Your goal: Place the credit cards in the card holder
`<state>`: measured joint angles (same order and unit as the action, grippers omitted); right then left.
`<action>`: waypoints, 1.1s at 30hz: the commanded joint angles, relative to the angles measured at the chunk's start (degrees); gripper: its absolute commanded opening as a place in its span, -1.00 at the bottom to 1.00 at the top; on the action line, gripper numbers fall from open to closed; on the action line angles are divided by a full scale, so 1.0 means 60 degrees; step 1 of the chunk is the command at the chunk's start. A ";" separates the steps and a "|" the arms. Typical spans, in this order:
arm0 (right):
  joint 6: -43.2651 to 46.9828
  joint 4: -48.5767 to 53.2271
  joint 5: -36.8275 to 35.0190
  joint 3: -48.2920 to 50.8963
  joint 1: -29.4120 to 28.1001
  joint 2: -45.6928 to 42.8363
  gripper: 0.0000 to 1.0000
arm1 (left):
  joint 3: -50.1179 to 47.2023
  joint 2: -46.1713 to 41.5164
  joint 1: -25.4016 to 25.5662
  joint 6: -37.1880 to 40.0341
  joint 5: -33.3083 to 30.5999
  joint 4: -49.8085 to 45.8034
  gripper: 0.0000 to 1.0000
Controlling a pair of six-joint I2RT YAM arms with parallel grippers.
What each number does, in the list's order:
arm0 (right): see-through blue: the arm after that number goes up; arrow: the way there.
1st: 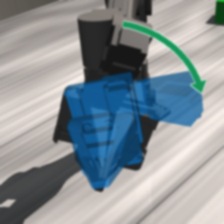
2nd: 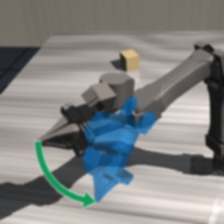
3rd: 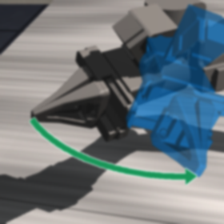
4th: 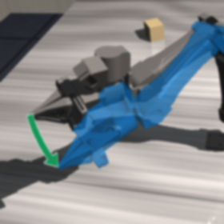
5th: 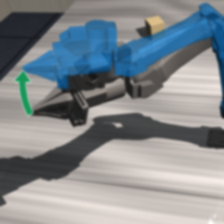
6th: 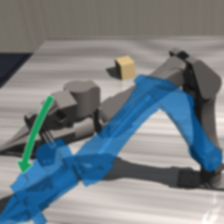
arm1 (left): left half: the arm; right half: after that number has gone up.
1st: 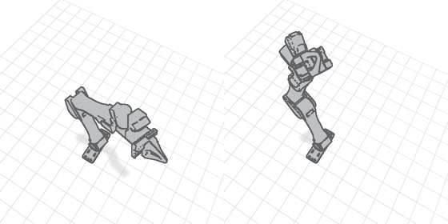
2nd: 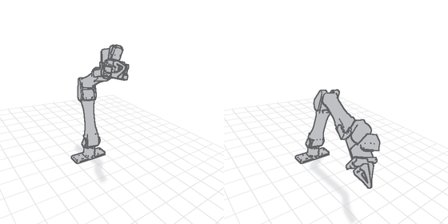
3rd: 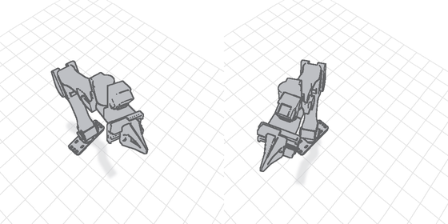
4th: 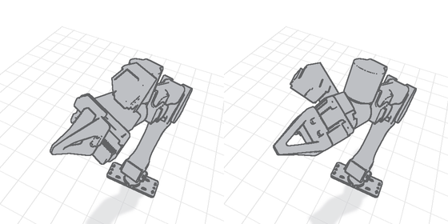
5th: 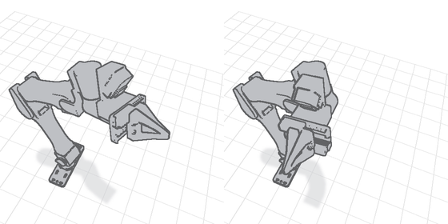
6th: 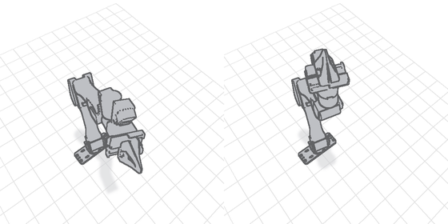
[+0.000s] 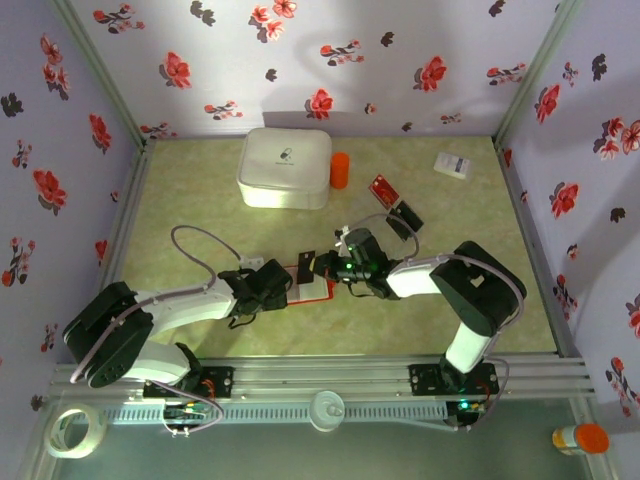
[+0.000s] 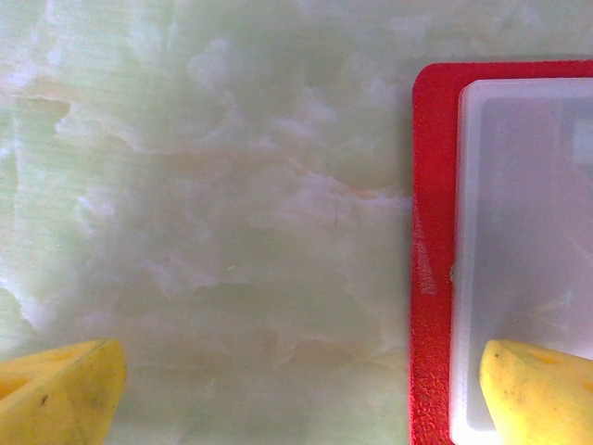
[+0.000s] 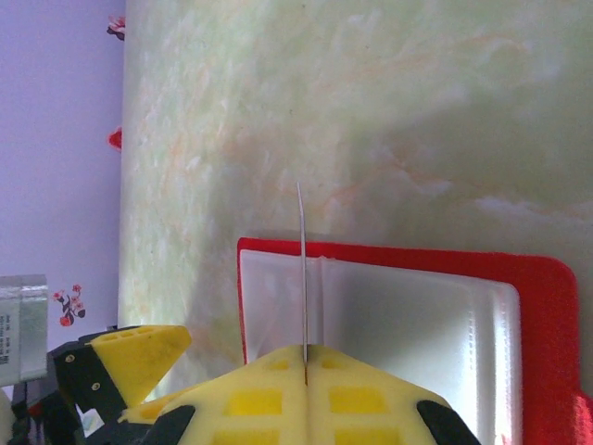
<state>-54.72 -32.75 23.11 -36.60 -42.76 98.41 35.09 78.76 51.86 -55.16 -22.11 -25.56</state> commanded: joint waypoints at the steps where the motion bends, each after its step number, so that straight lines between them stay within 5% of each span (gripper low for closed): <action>1: -0.0160 -0.0236 -0.0132 0.0153 -0.0064 0.0231 -1.00 | -0.0323 0.0101 0.0059 -0.0009 -0.0277 -0.0940 0.96; 33: -0.0663 -0.1569 0.0498 0.0471 -0.0211 0.0833 -1.00 | -0.0357 0.0045 0.0127 -0.0081 -0.0256 -0.0860 0.96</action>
<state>-57.71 -40.69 24.27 -34.65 -43.18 102.15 34.76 78.63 52.23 -55.35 -22.57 -25.36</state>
